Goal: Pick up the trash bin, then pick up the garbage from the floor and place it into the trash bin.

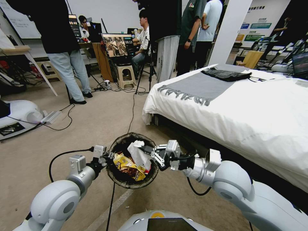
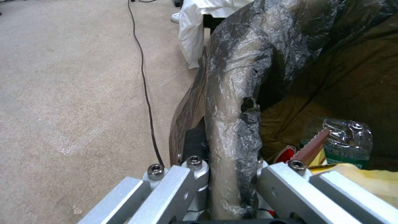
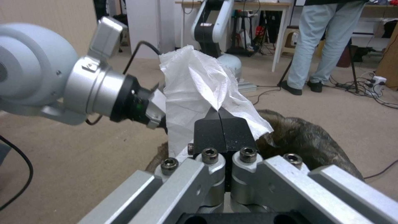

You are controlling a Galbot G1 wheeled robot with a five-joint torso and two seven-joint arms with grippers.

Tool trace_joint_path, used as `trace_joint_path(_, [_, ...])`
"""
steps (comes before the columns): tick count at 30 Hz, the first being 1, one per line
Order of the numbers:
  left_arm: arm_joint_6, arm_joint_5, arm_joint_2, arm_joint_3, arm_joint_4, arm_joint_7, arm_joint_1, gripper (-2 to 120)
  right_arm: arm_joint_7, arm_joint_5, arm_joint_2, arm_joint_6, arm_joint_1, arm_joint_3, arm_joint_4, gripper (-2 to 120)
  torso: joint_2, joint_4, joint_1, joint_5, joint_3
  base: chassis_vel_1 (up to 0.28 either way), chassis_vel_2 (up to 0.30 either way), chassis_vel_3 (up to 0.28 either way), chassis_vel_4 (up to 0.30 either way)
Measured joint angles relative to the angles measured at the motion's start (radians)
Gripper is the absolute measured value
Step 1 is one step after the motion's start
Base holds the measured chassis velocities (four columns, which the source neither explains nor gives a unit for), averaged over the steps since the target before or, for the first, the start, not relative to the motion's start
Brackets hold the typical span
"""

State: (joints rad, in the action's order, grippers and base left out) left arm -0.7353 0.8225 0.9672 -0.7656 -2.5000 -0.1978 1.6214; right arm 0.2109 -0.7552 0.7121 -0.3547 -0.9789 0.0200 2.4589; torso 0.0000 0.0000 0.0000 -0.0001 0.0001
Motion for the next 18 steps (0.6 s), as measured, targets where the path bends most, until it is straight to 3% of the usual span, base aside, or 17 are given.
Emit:
trace_joint_path(4, [0.0,-0.001,0.003,0.0,0.0,0.0,0.0,2,-0.02,0.03,0.015,-0.012,0.013,0.031,-0.028,5,0.0,0.0,0.0,0.0,0.0,0.0,0.0,0.0,0.0])
trace_joint_path(18, [0.0,-0.001,0.009,-0.001,0.0,0.004,-0.001,2,-0.063,0.061,0.057,-0.03,0.047,0.093,-0.073,58,0.0,0.0,0.0,0.0,0.0,0.0,0.0,0.0,0.0])
